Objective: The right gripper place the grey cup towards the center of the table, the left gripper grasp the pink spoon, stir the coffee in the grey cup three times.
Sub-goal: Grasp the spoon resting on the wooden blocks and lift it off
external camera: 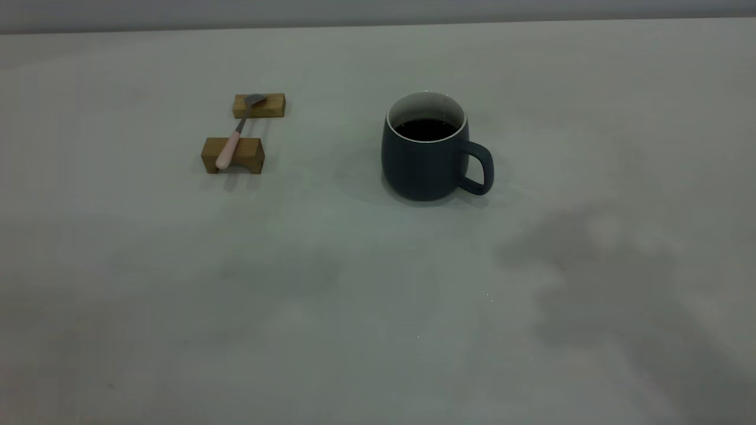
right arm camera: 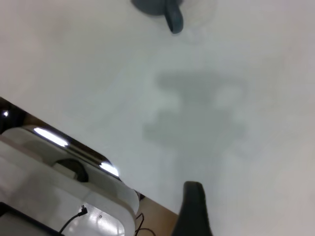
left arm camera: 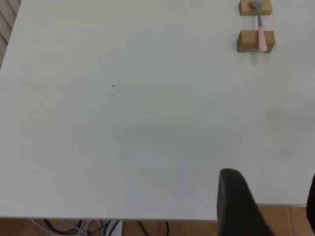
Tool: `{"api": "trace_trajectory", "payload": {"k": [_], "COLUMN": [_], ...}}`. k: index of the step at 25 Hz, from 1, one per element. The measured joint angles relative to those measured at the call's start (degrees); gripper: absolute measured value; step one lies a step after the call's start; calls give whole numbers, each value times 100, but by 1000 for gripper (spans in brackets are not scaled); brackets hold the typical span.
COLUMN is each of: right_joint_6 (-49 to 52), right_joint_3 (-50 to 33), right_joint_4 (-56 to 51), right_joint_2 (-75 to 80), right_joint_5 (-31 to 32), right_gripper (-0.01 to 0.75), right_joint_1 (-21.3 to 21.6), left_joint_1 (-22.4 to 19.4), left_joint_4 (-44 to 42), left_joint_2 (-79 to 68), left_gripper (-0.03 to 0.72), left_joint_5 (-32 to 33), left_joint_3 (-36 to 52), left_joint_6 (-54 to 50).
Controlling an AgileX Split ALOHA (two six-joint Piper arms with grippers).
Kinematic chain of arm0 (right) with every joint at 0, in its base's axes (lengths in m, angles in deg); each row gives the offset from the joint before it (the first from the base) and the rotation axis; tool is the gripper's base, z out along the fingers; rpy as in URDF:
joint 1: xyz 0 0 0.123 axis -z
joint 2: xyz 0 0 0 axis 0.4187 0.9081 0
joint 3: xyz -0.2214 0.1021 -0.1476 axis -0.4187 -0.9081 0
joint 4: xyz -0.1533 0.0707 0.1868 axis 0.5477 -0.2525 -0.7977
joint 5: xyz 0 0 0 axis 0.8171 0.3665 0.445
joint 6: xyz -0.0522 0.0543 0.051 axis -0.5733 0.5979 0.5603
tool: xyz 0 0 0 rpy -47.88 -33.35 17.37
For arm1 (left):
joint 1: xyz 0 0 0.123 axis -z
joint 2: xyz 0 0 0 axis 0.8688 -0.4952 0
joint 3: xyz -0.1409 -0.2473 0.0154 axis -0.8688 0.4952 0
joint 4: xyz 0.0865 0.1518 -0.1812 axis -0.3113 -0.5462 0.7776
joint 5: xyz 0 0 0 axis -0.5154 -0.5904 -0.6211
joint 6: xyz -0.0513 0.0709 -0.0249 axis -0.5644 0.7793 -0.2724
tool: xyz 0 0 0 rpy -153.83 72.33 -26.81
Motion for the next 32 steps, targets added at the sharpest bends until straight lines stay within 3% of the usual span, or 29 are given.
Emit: {"api": "trace_trajectory", "payload": {"k": [10, 16, 25, 32], "right_joint_6": [189, 257, 276, 321], "right_joint_3": [-2483, -3895, -4561, -4668], "right_joint_4": [-21, -175, -156, -182], "right_joint_2": [-2890, -5058, -7117, -7501], "right_joint_5": [69, -284, -457, -514], "right_gripper": [669, 643, 633, 626], "right_joint_1": [77, 972, 2000, 2253], "left_joint_1": [0, 0, 0, 0], "left_joint_4": [0, 0, 0, 0], "left_joint_2": [0, 0, 0, 0], "left_gripper": [422, 422, 422, 422], "left_joint_5": [0, 0, 0, 0], "left_joint_3": [0, 0, 0, 0], "left_joint_6": [0, 0, 0, 0]}}
